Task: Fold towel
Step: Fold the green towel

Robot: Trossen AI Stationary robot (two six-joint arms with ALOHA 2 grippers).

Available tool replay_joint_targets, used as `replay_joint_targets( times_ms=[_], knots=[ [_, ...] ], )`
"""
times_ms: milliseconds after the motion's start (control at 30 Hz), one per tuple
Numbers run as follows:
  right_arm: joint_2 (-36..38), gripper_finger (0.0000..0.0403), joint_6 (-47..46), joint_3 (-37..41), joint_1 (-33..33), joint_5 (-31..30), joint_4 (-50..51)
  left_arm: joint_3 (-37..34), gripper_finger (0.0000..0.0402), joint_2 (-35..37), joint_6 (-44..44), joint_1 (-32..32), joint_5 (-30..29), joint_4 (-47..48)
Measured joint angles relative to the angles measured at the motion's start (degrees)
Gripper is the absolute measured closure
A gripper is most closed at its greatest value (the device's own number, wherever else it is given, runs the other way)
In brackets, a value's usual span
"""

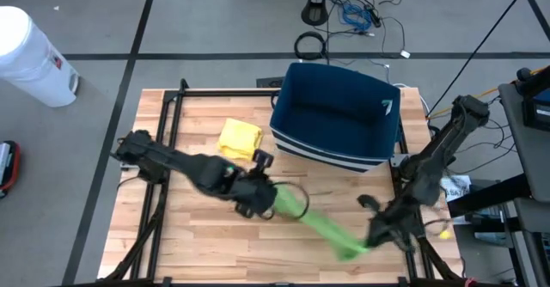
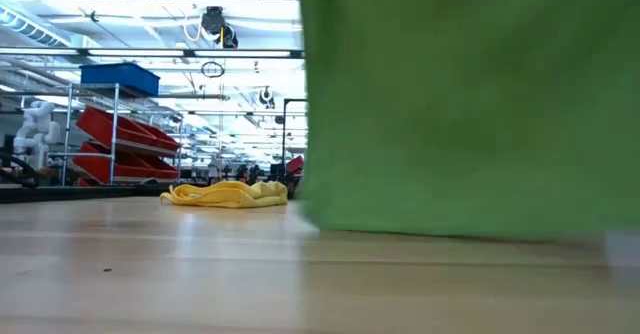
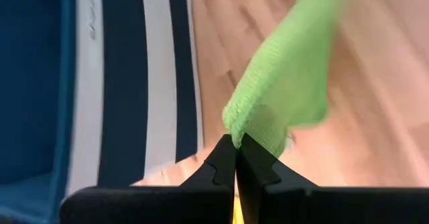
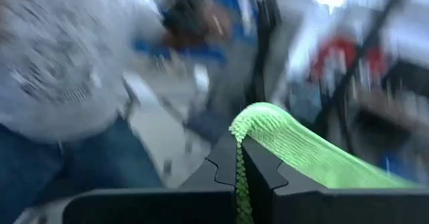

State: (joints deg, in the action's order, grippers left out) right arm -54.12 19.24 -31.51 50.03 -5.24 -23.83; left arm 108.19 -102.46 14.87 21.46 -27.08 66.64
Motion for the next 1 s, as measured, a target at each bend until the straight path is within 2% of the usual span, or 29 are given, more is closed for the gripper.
replay_joint_targets(
  times_ms=[133, 300, 567, 800, 1000],
  knots=[
    [6.62, 0.0403, 7.26, -0.02, 1.76, 7.58, -3.48, 4.12, 0.0401, 2.87, -2.29, 5.65, -1.36, 0.88],
    [9.74, 0.0403, 8.92, -0.02, 3.21, 9.47, -2.74, 9.29, 0.0401, 3.63, -2.31, 12.88, -5.96, 0.63],
    [5.86, 0.0403, 6.13, -0.02, 4.21, 10.23, -2.55, 10.51, 0.0401, 2.43, -1.41, 17.36, -6.47, -0.36],
    [0.49, 0.0403, 5.25, 0.0, 4.62, 14.34, -6.52, 10.44, 0.0401, -1.09, -2.9, 18.25, -1.95, -0.35],
    [0.09, 0.0403, 7.85, 0.0, 4.65, 16.98, -7.3, 10.41, 0.0401, -1.98, -1.32, 18.8, -0.84, -2.45]
  ],
)
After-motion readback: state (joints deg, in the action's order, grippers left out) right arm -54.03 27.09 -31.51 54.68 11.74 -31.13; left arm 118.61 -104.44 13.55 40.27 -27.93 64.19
